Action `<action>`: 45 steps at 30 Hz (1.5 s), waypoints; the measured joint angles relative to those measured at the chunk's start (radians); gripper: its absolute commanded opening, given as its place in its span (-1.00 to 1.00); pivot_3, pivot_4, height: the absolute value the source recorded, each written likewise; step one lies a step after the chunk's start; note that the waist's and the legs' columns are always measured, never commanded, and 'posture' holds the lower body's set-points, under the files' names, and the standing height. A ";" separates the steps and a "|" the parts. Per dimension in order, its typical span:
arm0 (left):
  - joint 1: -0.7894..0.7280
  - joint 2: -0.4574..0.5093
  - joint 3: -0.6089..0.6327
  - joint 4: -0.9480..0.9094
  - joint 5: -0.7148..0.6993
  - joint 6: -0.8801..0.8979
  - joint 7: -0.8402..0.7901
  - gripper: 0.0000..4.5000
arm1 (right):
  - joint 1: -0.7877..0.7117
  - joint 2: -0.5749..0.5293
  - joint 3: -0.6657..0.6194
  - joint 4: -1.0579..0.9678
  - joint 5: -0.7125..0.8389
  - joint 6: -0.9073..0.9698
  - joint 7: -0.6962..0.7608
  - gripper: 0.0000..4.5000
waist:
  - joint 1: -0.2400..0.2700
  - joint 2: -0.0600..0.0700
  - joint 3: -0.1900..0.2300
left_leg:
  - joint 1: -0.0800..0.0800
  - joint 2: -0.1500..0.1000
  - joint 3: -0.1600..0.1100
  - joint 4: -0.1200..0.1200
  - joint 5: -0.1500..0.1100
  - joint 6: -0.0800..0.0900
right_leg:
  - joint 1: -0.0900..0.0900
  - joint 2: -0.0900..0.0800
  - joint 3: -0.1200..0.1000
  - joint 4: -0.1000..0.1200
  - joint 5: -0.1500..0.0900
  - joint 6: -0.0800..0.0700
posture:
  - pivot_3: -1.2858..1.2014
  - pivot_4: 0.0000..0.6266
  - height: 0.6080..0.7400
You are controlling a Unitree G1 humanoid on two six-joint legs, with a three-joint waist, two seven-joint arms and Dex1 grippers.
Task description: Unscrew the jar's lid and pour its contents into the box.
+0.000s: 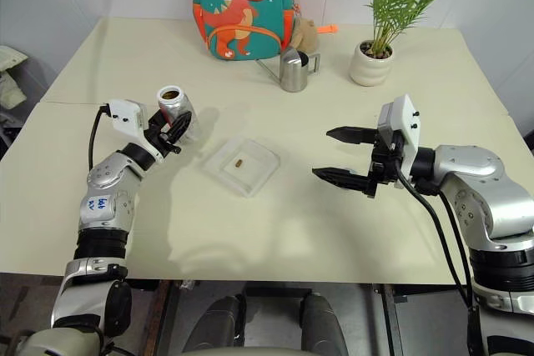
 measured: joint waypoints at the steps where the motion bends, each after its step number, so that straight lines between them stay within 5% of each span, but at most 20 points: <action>1: 0.005 0.000 -0.003 0.000 0.000 0.000 -0.006 -0.18 | 0.001 0.000 0.000 -0.004 0.000 0.001 0.000 0.99 | 0.000 0.000 0.000 | 0.000 0.000 0.000 0.000 0.000 0.000 | 0.000 0.000 0.000 0.000 0.000 0.000 | 0.03 -0.52 1.00; 5: 0.021 0.000 -0.019 -0.001 -0.001 0.004 -0.023 -0.18 | 0.001 0.000 0.000 -0.005 0.000 0.007 0.000 0.99 | 0.000 0.000 0.000 | 0.000 0.000 0.000 0.000 0.000 0.000 | 0.000 0.000 0.000 0.000 0.000 0.000 | 0.03 -0.52 1.00; 6: 0.024 0.000 -0.019 -0.003 -0.001 0.007 -0.027 0.14 | 0.001 -0.001 0.000 -0.005 0.000 0.007 0.001 1.00 | 0.000 0.000 0.000 | 0.000 0.000 0.000 0.000 0.000 0.000 | 0.000 0.000 0.000 0.000 0.000 0.000 | 0.03 -0.52 1.00; 13: 0.059 0.000 -0.019 -0.059 -0.001 0.028 -0.019 0.98 | 0.001 -0.003 0.000 -0.004 0.000 0.007 0.008 1.00 | 0.000 0.000 0.000 | 0.000 0.000 0.000 -0.001 0.000 0.000 | 0.000 0.000 0.000 -0.001 0.000 0.000 | 0.03 -0.52 1.00; 32: 0.304 0.113 0.019 -0.488 -0.084 0.329 -0.031 0.98 | 0.002 -0.064 -0.010 0.034 -0.003 -0.011 0.065 1.00 | -0.002 0.000 0.000 | 0.000 0.001 0.000 -0.002 0.000 0.000 | 0.000 0.000 0.000 -0.004 0.001 -0.001 | 0.03 -0.52 1.00; 39: 0.355 0.283 0.083 -0.570 -0.259 0.422 -0.277 0.98 | 0.004 -0.130 -0.031 0.068 -0.022 -0.013 0.090 1.00 | -0.002 0.000 0.000 | 0.000 0.001 0.001 -0.004 -0.001 0.000 | 0.000 0.000 -0.001 -0.005 -0.001 -0.006 | 0.03 -0.52 1.00; 41: 0.341 0.337 0.130 -0.505 -0.265 0.371 -0.349 0.98 | 0.004 -0.133 -0.053 0.071 -0.023 -0.013 0.082 1.00 | -0.003 0.001 0.000 | 0.001 0.002 0.001 -0.006 0.000 0.000 | 0.000 -0.001 -0.001 -0.006 -0.007 -0.016 | 0.03 -0.52 1.00; 45: 0.316 0.423 0.159 -0.382 -0.266 0.301 -0.473 0.98 | 0.019 -0.134 -0.058 0.060 -0.020 -0.007 0.075 1.00 | -0.004 0.001 0.000 | 0.001 0.002 0.002 -0.008 0.000 0.000 | -0.001 -0.001 -0.001 -0.006 -0.006 -0.015 | 0.03 -0.52 1.00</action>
